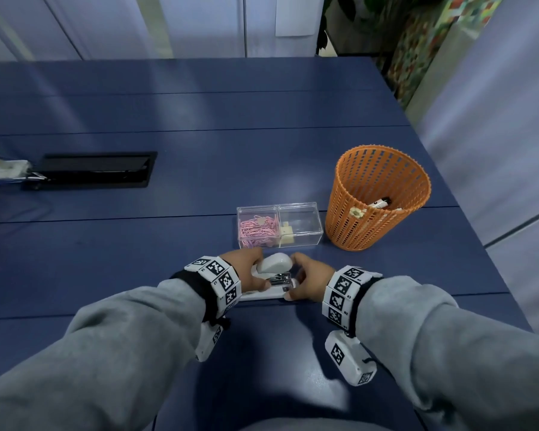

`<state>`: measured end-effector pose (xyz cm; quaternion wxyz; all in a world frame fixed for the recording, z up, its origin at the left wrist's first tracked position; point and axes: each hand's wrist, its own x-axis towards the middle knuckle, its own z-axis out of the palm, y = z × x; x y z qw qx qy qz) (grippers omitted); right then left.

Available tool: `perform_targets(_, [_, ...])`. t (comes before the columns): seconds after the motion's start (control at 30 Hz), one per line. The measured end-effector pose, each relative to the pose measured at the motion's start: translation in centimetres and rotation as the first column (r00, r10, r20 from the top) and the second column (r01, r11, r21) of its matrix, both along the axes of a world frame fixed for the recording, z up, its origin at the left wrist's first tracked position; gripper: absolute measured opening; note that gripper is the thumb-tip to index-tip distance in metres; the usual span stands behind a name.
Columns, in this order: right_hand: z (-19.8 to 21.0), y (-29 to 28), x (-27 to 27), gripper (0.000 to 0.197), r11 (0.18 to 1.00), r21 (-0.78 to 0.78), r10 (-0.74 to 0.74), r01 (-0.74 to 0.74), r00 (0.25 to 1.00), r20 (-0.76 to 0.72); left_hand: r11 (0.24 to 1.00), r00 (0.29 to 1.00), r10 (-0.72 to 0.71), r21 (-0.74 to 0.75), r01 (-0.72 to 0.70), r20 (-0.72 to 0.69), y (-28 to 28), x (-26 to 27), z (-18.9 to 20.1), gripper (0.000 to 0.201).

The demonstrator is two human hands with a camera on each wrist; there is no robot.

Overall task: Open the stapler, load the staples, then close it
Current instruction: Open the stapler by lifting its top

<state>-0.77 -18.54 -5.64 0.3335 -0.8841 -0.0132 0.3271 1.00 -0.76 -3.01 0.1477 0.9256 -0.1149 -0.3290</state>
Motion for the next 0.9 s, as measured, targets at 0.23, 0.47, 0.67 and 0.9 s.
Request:
perform_targets(0.23, [0.6,0.1,0.2,0.05,0.964,-0.201,0.193,-0.174,0.978,0.079,0.994,0.996,-0.007,-0.11,0.017,0.092,-0.1,-0.5,1.6,0.055])
perform_targets(0.47, [0.6,0.4,0.2,0.049,0.933,-0.282,0.261,-0.225,0.961,0.096,0.937,0.982,0.176,-0.318,-0.143,0.076,0.5,-0.9,2.0,0.035])
perform_targets(0.67, [0.5,0.7,-0.1,0.045,0.933,-0.277,0.27,-0.228,0.955,0.123,0.932,0.966,0.193,-0.339,-0.126,0.171,1.3,-1.4,3.3,0.027])
perform_targets(0.9, [0.8,0.8,-0.2,0.041,0.946,-0.26,0.231,-0.195,0.967,0.112,0.963,0.973,0.05,-0.269,0.012,0.225,3.3,-1.0,5.3,0.03])
